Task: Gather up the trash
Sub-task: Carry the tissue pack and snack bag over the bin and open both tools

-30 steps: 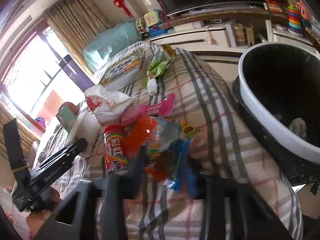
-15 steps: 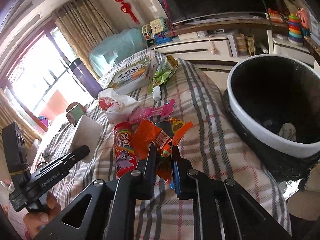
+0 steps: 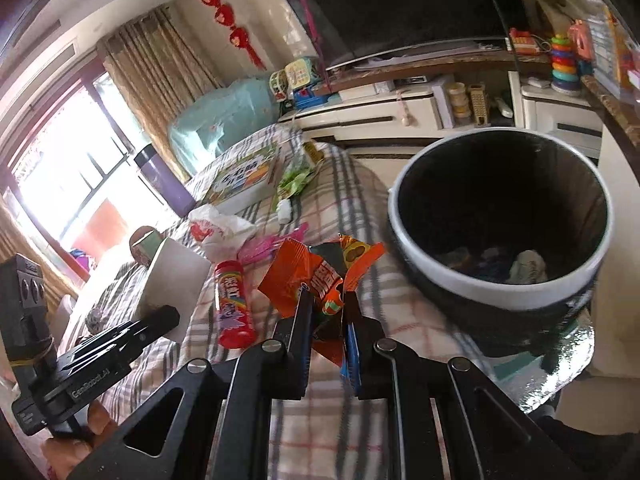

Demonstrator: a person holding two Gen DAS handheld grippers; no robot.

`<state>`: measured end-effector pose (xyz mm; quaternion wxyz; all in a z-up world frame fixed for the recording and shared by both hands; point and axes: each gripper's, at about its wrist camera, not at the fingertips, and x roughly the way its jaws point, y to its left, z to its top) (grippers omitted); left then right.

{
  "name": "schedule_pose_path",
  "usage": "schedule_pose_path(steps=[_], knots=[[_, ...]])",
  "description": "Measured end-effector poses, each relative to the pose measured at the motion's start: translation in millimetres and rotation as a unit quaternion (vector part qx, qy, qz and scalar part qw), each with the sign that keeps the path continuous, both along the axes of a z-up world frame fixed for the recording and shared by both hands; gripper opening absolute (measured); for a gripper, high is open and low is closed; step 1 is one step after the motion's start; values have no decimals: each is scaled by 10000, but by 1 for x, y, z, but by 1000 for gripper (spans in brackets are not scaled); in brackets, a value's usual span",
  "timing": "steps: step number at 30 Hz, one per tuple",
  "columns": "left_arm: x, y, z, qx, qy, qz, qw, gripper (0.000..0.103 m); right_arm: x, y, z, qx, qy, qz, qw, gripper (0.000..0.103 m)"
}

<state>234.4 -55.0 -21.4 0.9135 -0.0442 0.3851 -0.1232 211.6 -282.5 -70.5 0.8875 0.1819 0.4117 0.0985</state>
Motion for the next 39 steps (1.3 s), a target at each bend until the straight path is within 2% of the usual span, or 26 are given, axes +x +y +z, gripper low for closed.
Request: schedule_pose_path(steps=[23,39], knots=[[31,-83,2,163,-31,-914,9957,26,-18,-80,15,-132,-139,-757,9969,15],[65,-128,-1,269,49,-1195,9925,26,-2,-115,12,-273,-23,-952,9951,15]])
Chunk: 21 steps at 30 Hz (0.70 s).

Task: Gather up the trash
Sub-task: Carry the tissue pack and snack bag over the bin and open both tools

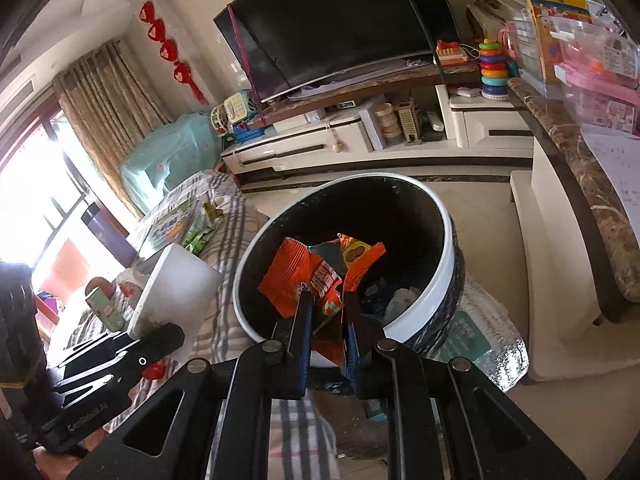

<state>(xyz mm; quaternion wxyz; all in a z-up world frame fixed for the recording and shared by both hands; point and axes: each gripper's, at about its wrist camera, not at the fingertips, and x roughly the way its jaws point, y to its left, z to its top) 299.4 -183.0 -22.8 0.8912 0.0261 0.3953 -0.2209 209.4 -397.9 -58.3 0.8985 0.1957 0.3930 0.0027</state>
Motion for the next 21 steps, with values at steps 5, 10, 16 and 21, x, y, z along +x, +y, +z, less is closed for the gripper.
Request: schedule_pose_path(steps=[5,10,16,21], knots=[[13,-10,0,34,2,-66,10000,26,8,-7,-1,-38,58,11,10000,15],[26,-23,-2,94,8,-145,9999,26,18,-15,-5,-46,149,24,9999,15],[42,-35,-8,142,104,-201,9996,26,30,-21,-10,-75,320,74,9994,16],[53,-43,-11,207,148,-238,9994,26,38,-24,-12,-116,399,130,9991,16]])
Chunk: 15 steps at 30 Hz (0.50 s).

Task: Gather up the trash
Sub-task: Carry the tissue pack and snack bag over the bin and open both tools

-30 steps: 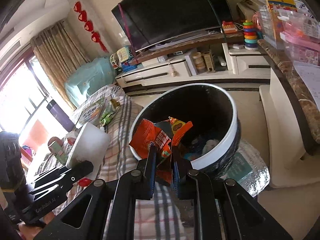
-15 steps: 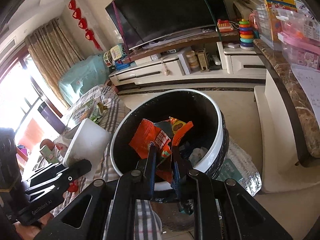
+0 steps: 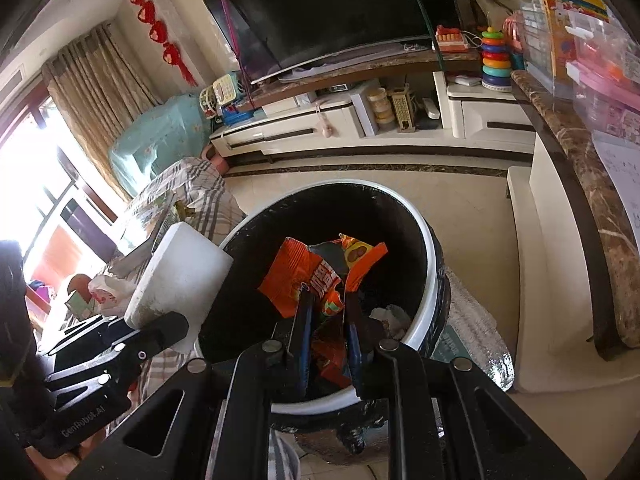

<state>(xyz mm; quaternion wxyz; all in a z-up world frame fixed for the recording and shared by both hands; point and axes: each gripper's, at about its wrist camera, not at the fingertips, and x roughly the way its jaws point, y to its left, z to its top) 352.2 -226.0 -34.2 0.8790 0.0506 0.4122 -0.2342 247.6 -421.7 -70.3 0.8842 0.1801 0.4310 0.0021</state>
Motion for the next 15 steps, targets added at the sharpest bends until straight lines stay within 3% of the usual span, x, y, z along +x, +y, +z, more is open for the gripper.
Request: schedule_pose_path(steps=[6,9,10,14,15], knots=[[6,-6,-4,29,27,29,10000,29,8,-1,-2,-40,73,20,10000,18],[6,-5,-4,19,27,82,10000,47,12,0,-2,-114,112,44,9999,19],[4,-4,-4,8,-7,112,9999,56,13,1,-2,-142,139,43,9998,24],[-4,1,-3,57,-98,140,9998,56,13,-1,-2,-117,144,3,9998,43],[-6,3,-3,49,-102,158,9998,56,13,-2,-2,-118,129,-9,9998,44]])
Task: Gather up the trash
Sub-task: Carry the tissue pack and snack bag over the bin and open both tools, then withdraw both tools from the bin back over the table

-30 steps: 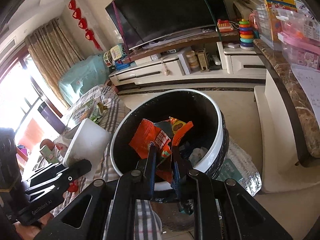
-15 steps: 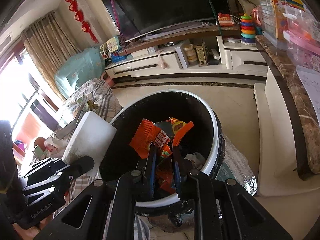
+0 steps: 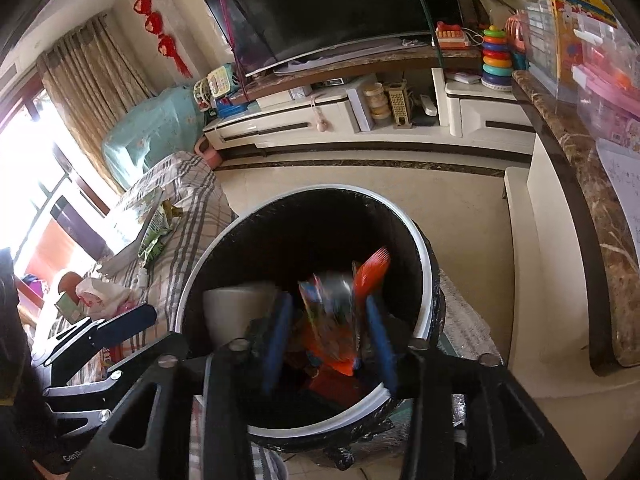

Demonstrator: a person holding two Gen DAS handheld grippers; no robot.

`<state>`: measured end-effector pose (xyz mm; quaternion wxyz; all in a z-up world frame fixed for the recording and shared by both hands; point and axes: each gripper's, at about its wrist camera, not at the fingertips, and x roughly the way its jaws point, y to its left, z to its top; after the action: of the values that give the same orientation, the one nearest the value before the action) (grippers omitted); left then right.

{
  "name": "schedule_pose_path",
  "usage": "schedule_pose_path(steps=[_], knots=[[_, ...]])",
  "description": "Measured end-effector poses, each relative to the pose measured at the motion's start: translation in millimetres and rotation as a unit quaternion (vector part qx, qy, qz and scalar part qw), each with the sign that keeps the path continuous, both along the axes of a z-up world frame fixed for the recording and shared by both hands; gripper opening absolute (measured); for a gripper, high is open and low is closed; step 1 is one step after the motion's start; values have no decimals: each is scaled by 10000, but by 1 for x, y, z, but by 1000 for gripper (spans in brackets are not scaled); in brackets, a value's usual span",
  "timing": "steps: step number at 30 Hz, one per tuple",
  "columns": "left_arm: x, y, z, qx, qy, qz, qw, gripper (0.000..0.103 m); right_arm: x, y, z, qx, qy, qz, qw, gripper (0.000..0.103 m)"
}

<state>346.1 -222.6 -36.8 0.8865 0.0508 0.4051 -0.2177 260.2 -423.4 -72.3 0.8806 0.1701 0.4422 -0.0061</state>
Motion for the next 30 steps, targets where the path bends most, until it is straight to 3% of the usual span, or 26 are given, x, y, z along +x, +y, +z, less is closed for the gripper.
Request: schedule_pose_path(steps=[6,8,13,30], knots=[[-18,24,1,-143,-3,186,9997,62,-10,-2,5,106,-144,-113,9998,55],[-26,32,1,-181,6,263,9995,63,-13,-1,7,150,-192,-111,9996,68],[-48,56,-3,-279,94,502,9983,65,-26,10,11,223,-320,-117,9992,86],[-109,144,1,-402,109,1336,9902,66,-58,71,9,400,-430,272,9979,93]])
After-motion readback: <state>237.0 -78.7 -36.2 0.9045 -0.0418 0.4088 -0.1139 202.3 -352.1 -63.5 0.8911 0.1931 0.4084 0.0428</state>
